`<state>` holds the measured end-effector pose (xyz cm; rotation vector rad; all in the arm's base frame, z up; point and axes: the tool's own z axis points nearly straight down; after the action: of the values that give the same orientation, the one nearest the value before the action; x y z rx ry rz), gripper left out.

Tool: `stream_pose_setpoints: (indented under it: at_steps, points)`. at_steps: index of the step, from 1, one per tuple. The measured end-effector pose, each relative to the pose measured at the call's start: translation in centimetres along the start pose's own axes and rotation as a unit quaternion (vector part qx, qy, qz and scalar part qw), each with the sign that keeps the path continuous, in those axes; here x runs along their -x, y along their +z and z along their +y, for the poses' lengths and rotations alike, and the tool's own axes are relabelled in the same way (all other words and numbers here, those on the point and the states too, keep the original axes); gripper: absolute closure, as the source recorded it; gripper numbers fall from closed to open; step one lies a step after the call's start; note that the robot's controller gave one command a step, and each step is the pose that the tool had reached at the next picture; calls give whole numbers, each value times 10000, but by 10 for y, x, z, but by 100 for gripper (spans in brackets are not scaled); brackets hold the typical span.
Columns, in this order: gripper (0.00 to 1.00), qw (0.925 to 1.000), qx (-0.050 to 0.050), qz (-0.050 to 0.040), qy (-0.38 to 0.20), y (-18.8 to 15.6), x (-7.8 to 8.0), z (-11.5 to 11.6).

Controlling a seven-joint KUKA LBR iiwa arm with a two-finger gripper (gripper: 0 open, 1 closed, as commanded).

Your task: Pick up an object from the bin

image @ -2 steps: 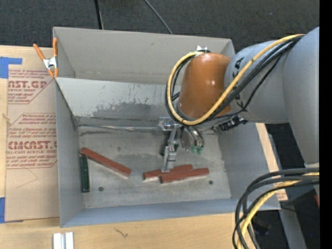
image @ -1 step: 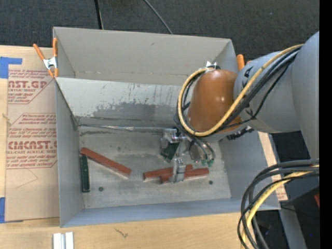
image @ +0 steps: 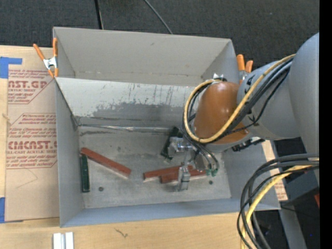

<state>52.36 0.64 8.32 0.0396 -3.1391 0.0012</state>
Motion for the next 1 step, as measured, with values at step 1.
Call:
stream_pose_setpoints:
  at_steps: [1]
  points:
    - [100, 10000, 13, -66, 4, 9, 16, 25]
